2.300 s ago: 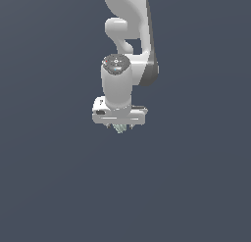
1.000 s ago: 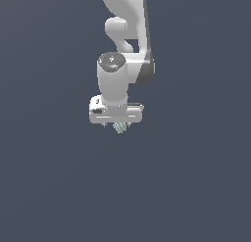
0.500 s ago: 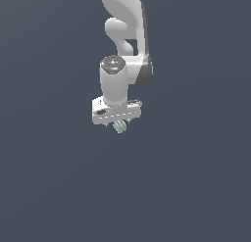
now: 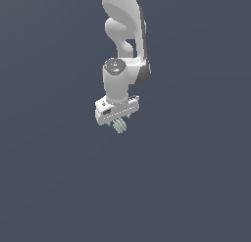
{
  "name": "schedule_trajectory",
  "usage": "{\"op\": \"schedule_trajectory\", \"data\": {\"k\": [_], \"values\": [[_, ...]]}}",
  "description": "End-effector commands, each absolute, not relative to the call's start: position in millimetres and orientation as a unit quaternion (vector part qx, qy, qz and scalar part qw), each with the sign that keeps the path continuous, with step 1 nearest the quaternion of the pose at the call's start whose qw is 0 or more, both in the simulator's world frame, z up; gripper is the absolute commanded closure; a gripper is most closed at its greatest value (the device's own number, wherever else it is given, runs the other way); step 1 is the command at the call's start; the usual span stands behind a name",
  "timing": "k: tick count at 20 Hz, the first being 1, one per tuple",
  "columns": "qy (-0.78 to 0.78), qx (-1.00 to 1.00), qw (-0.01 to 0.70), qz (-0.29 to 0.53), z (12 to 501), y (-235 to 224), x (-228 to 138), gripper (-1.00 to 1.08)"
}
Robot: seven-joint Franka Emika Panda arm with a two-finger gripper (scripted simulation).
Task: Pick up the object and move it to a goal position.
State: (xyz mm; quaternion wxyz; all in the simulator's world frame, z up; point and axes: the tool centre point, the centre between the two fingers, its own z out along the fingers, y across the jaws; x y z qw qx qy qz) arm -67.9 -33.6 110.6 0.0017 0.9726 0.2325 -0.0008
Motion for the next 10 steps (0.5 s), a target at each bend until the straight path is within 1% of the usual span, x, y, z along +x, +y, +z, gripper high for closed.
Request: {"op": "schedule_trajectory", "data": {"k": [1,10], "values": [[0.257,0.966,0.001,0.0,106.0,-32.7,-75.3,-0.92],[0.303,0.953,0.0,0.0,97.2,-30.9,-89.7,-0.92]]}}
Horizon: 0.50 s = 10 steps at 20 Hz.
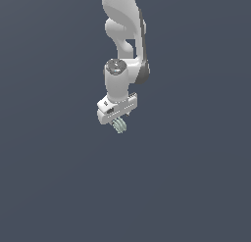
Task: Pick up the object and move it to a goal position.
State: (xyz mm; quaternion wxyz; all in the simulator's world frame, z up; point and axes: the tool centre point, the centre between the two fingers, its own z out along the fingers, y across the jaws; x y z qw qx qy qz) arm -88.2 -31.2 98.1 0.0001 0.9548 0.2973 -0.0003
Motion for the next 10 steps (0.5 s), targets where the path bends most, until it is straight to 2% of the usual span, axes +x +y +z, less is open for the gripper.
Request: {"op": "schedule_trajectory", "data": {"k": [1,10], "values": [[0.304,0.953,0.0,0.0,96.9,-30.8,-90.3,-0.92],[0.304,0.953,0.0,0.0,86.2,-31.0,-90.7,-0.92]]}}
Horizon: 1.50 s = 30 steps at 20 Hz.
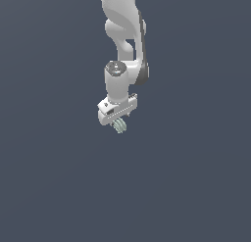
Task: Pick up the object and move it to a goal position.
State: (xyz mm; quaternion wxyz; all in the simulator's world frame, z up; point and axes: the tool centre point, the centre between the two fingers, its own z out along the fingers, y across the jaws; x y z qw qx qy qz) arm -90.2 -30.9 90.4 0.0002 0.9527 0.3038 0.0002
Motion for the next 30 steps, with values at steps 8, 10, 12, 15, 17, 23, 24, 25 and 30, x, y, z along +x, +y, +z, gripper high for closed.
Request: {"op": "schedule_trajectory", "data": {"k": [8,10,12,15,17,23,24,25,30], "values": [[0.306,0.952,0.0,0.0,52.9,-30.6,-91.6,-0.92],[0.306,0.952,0.0,0.0,48.8,-30.8,-91.4,-0.92],[0.306,0.952,0.0,0.0,46.8,-31.0,-91.3,-0.92],[0.306,0.952,0.0,0.0,46.5,-31.0,-91.2,1.08],[0.306,0.952,0.0,0.0,46.5,-31.0,-91.2,1.08],[0.306,0.952,0.0,0.0,46.5,-31.0,-91.2,1.08],[0.305,0.952,0.0,0.0,47.2,-31.3,-91.1,1.08],[0.305,0.952,0.0,0.0,47.4,-31.3,-91.1,1.08],[0.305,0.952,0.0,0.0,55.6,-31.3,-92.4,1.08]]}}
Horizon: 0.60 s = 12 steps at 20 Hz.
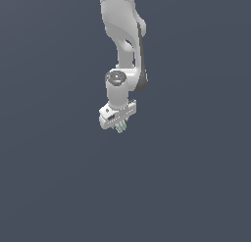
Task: Pick up the object and move it to a goal position.
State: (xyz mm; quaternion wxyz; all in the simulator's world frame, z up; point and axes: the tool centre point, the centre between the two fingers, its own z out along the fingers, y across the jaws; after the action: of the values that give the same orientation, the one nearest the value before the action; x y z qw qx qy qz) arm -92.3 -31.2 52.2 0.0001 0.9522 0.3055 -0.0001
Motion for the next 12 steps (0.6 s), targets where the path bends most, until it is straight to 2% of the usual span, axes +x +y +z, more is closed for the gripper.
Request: {"op": "schedule_trajectory", "data": {"k": [1,12], "values": [[0.305,0.952,0.0,0.0,58.7,-31.3,-92.9,1.08],[0.306,0.952,0.0,0.0,124.8,-31.0,-103.1,1.08]]}}
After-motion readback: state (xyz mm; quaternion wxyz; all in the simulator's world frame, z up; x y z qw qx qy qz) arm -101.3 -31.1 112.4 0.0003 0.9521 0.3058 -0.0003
